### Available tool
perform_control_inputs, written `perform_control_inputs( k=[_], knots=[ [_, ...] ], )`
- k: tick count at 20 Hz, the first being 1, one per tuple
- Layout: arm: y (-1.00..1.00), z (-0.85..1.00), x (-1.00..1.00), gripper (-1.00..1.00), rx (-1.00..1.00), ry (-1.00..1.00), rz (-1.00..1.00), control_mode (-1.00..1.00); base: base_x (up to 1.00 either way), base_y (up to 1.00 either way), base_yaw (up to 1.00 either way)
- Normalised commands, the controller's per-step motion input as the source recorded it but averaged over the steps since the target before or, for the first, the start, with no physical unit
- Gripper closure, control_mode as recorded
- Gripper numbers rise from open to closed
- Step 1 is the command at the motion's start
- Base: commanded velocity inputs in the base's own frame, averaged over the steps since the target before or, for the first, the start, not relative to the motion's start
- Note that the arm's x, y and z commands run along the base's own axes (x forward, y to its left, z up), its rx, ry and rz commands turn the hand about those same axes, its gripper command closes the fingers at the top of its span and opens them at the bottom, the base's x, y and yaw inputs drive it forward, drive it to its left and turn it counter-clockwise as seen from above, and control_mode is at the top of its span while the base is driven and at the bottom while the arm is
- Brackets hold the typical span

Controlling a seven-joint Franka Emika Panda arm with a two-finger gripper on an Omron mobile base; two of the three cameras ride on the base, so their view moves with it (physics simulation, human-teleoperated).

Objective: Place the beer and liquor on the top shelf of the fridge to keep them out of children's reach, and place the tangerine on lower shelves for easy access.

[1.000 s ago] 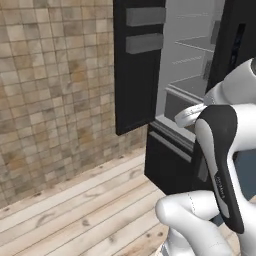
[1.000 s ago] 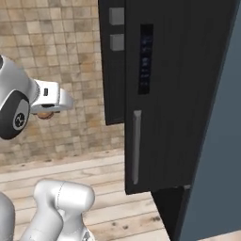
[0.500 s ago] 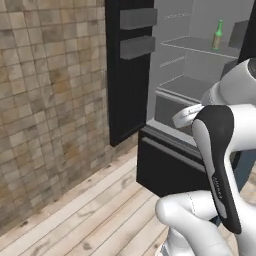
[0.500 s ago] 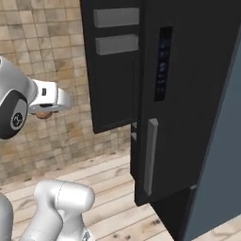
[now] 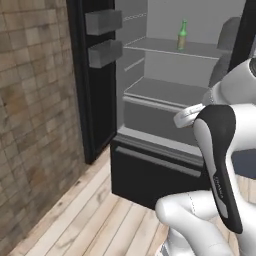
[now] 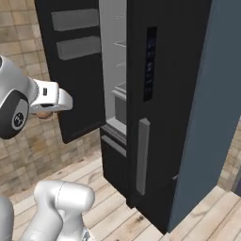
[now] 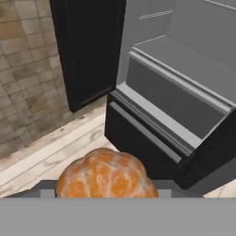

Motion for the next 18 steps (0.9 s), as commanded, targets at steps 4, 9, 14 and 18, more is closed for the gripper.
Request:
perform_control_inputs(
  k=[4,9,14,18],
  knots=[
    [0.00,0.00,0.00,1.00,0.00,0.00,0.00,1.00,0.34,0.52,-0.47],
    [0.00,0.00,0.00,1.00,0.00,0.00,0.00,1.00,0.37,0.67,-0.43],
    [0.00,0.00,0.00,1.00,0.00,0.00,0.00,1.00,0.42,0.46,-0.39],
    [0.00,0.00,0.00,1.00,0.00,0.00,0.00,1.00,0.45,0.19,-0.36]
  ],
)
